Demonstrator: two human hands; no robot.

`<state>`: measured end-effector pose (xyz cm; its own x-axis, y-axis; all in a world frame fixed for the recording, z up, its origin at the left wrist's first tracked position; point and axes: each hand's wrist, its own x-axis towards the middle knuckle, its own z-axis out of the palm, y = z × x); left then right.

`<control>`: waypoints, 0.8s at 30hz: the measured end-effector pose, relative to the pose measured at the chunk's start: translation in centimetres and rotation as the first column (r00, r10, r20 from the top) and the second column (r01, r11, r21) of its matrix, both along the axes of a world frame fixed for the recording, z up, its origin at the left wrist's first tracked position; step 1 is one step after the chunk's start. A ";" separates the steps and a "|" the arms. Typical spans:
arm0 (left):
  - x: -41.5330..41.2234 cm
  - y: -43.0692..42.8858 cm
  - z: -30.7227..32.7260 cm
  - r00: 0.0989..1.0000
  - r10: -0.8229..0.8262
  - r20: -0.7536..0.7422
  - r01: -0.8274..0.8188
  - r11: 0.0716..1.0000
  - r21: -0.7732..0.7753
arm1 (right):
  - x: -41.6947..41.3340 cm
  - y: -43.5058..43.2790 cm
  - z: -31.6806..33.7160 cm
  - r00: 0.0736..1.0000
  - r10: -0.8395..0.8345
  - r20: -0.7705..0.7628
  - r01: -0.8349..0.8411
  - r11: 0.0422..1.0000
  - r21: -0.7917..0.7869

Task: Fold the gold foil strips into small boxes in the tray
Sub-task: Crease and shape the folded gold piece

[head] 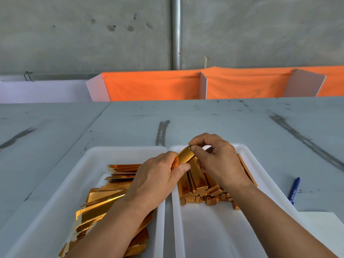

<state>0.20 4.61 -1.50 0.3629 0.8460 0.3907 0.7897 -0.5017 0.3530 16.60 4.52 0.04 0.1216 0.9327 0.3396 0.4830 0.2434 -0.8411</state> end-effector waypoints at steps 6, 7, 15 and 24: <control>0.1 0.1 -0.2 0.998 0.043 -0.037 -0.041 0.997 0.059 | 0.2 -0.1 0.1 0.997 0.034 -0.067 -0.039 0.996 -0.081; 0.1 0.1 -0.1 0.998 0.058 -0.034 -0.055 0.996 0.073 | 0.2 -0.1 0.1 0.990 0.055 -0.132 -0.071 0.990 -0.122; -0.2 0.2 -0.1 0.996 0.077 0.047 -0.081 0.994 0.079 | 0.0 0.1 -0.2 0.904 0.167 -0.395 -0.257 0.948 -0.188; -0.1 0.2 -0.2 0.993 0.104 0.056 -0.108 0.992 0.072 | -0.4 -0.2 -0.1 0.907 0.141 -0.398 -0.229 0.956 -0.184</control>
